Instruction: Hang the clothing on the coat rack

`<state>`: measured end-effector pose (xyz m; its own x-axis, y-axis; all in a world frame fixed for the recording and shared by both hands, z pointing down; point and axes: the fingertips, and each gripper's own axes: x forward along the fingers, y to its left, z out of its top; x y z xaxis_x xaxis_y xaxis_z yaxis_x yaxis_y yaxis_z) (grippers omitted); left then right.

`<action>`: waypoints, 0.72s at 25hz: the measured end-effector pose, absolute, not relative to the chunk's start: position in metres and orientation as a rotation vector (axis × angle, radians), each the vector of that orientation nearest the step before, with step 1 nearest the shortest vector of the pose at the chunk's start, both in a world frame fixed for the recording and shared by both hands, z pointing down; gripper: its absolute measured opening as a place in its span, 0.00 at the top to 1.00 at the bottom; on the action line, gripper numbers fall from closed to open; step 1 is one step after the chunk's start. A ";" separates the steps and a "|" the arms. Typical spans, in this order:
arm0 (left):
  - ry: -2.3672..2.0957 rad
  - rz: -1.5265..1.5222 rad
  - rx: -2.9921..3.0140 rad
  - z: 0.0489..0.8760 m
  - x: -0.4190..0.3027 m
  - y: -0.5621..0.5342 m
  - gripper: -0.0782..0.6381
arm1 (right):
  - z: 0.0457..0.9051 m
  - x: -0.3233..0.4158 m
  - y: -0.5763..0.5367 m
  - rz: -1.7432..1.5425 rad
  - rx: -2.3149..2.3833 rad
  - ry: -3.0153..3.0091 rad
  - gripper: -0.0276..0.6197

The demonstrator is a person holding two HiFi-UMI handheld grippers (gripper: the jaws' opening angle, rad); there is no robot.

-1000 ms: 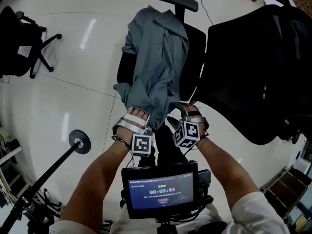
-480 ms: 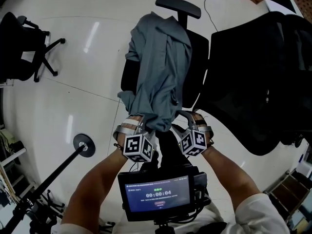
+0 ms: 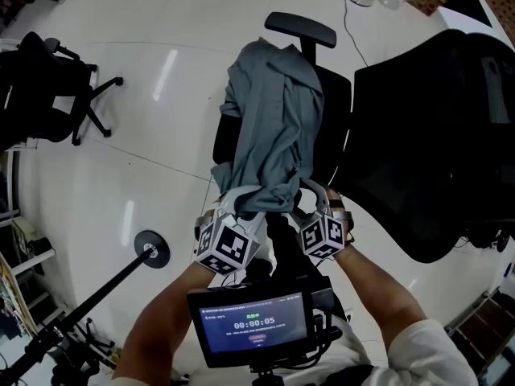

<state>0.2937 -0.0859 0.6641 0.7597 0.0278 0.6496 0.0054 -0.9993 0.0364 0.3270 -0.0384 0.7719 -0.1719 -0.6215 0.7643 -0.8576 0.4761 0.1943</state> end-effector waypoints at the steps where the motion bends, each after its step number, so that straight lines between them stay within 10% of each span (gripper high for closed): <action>1: 0.023 1.073 2.916 0.660 0.295 -0.086 0.80 | 0.767 0.329 -0.044 0.350 1.259 -1.890 0.44; 15: -0.040 1.031 2.953 0.620 0.300 -0.098 0.80 | 0.738 0.350 -0.090 0.249 1.242 -1.927 0.50; 18: -0.050 1.002 2.966 0.609 0.306 -0.104 0.80 | 0.728 0.348 -0.103 0.241 1.234 -1.954 0.68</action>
